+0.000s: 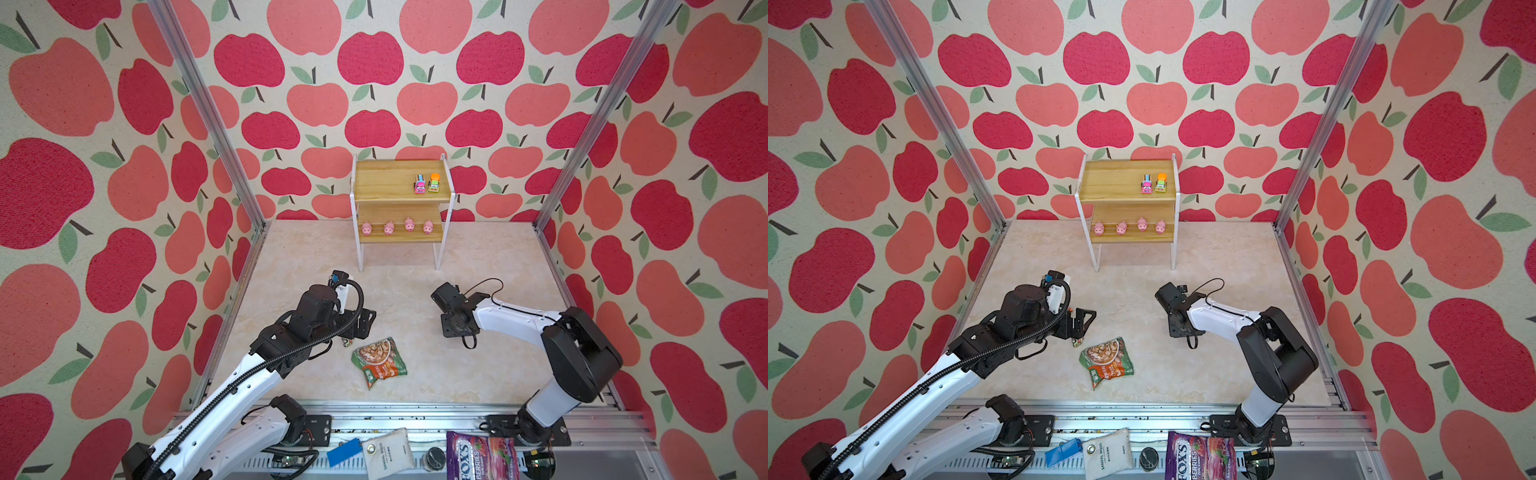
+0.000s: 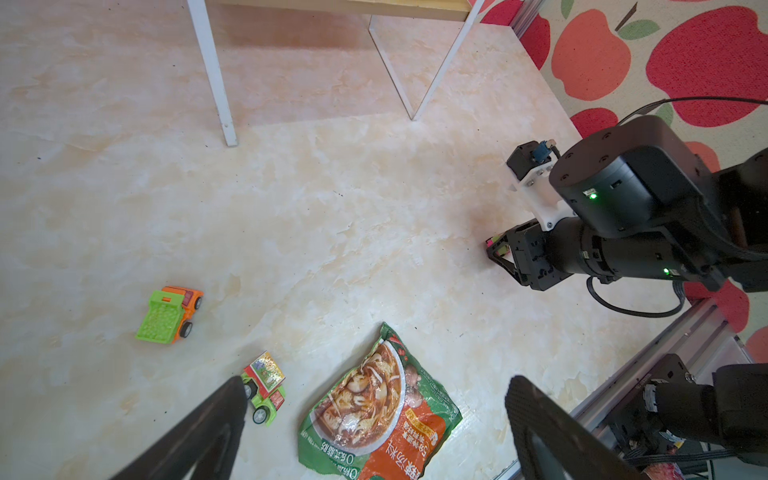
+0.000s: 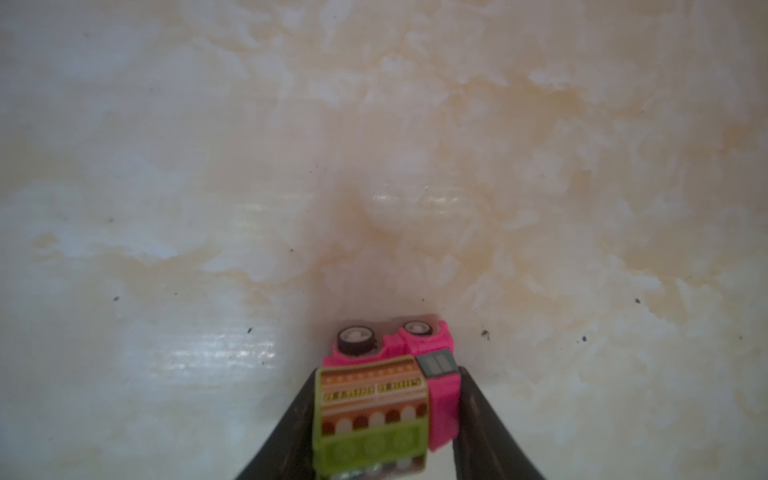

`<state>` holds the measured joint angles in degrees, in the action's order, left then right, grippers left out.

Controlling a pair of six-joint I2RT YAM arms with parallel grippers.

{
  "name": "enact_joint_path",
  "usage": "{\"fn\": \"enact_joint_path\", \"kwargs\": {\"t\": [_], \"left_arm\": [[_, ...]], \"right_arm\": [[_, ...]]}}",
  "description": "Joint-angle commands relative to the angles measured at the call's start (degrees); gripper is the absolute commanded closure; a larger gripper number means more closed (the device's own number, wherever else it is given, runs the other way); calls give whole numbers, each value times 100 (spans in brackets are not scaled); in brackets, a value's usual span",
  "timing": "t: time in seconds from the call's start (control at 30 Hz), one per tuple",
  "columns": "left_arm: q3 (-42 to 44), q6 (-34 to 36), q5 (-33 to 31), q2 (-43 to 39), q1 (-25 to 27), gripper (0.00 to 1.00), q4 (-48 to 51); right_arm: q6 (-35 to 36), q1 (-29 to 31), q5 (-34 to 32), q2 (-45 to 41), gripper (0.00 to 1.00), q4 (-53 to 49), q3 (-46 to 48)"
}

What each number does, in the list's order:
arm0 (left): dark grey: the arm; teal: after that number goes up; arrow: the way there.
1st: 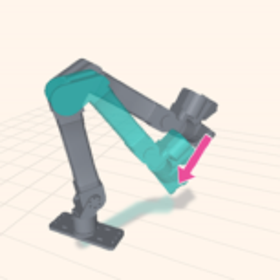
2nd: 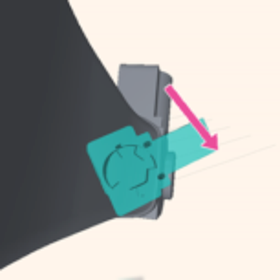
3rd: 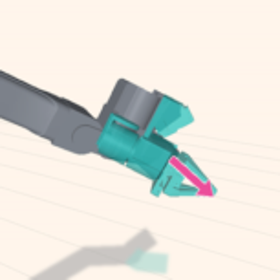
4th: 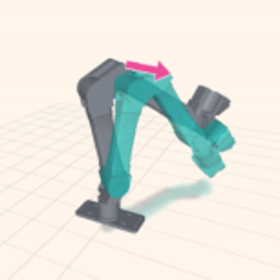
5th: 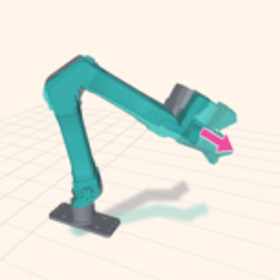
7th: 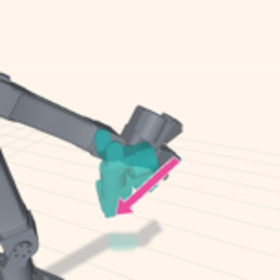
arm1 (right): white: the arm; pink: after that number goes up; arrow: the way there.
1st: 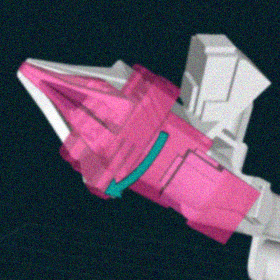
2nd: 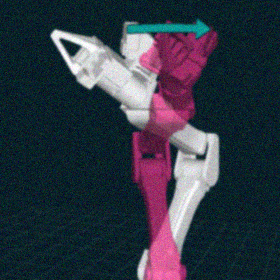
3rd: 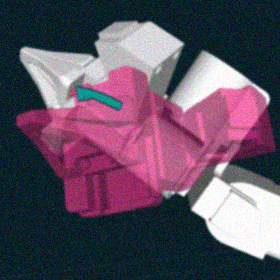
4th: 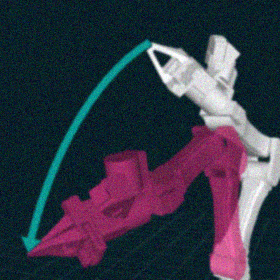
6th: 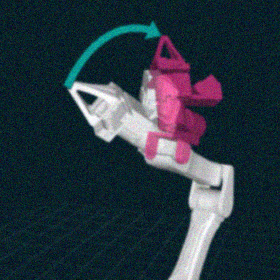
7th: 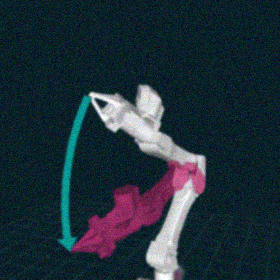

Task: Place and organize the plastic toys onto the shelf

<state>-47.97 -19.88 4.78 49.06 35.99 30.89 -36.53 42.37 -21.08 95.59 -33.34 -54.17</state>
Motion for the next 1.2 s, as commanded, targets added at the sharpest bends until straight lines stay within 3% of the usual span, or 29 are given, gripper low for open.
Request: {"fn": "enact_joint_path", "kwargs": {"t": [0.0, 0.27, 0.4, 0.53, 0.73, 0.97, 1.17], "left_arm": [[6, 54, -157, -40, 40, 1, -98], [92, -14, -281, -229, 51, 1, -136], [147, -103, -353, -331, 50, 1, -106], [132, -147, -431, -382, 66, 1, 12], [86, -174, -478, -390, 71, 1, 101], [-89, -232, -498, -325, 80, 1, 158], [-299, -306, -451, -266, 103, 1, 232]], "right_arm": [[-820, 33, -22, 416, 61, -416, -524], [-1376, 344, 716, 1144, 47, -502, -1506], [-1195, 434, 997, 1248, 38, -570, -1860], [-565, 443, 1123, 764, 30, -331, -1613], [1626, 306, 1437, -607, 24, 717, -595], [4497, 64, 1458, -1087, 28, -48, -801], [6161, -13, 1479, -1388, 31, -41, -346]]}}
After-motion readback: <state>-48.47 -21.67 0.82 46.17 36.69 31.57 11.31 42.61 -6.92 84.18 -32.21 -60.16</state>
